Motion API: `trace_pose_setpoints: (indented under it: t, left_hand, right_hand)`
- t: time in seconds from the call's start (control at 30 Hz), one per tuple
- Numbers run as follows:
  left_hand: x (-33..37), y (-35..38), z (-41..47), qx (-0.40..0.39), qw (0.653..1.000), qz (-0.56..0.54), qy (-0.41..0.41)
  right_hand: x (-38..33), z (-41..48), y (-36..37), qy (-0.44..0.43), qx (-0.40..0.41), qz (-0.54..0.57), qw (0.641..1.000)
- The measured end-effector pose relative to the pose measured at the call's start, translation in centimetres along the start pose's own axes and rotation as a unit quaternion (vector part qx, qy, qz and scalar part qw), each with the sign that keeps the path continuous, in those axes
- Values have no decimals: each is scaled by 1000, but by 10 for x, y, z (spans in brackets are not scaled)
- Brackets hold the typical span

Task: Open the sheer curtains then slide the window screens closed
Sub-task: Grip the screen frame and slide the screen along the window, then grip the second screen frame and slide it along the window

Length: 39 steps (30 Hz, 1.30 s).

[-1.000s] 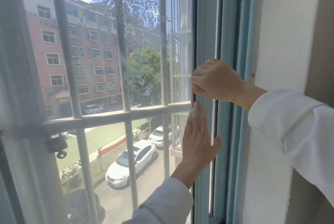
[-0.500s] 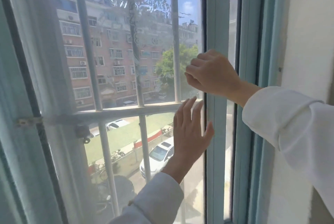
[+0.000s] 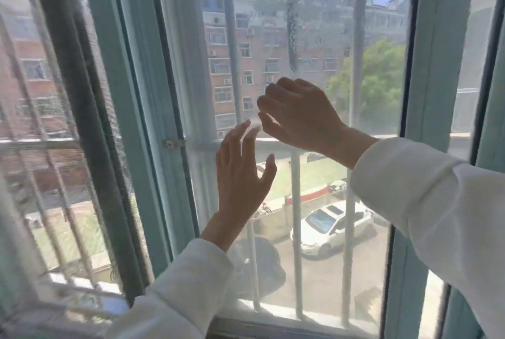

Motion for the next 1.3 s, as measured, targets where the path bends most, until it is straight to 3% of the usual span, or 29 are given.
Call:
trace_pose_setpoints:
  t: [0.37, 0.77, 1.0, 1.17, 1.3]
  left_hand:
    - [-121, -87, -14, -15, 993, 96, -68]
    - [-291, -256, -51, -27, 967, 224, -114]
    - [-375, -379, -82, -13, 937, 316, -150]
    - [-413, -447, -97, 6, 911, 374, -177]
    - [-453, -508, -118, 21, 887, 415, -201]
  right_hand:
    - [-93, 60, 60, 10, -7, 142, 990]
    - [-255, 157, 142, 22, 11, 226, 974]
    - [-384, 243, 175, 1, -8, 300, 954]
    - [-453, 286, 176, -20, 44, 354, 934]
    - [-526, 330, 189, -52, 37, 407, 911]
Point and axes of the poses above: each hand's wrist, its own z-axis towards the middle knuckle, its own y-axis out of the palm, x = y × z, the point moved 10 cm from there along z, towards the middle knuckle, and after that the axes turned 3 degrees about x, right-handed, at the moved point
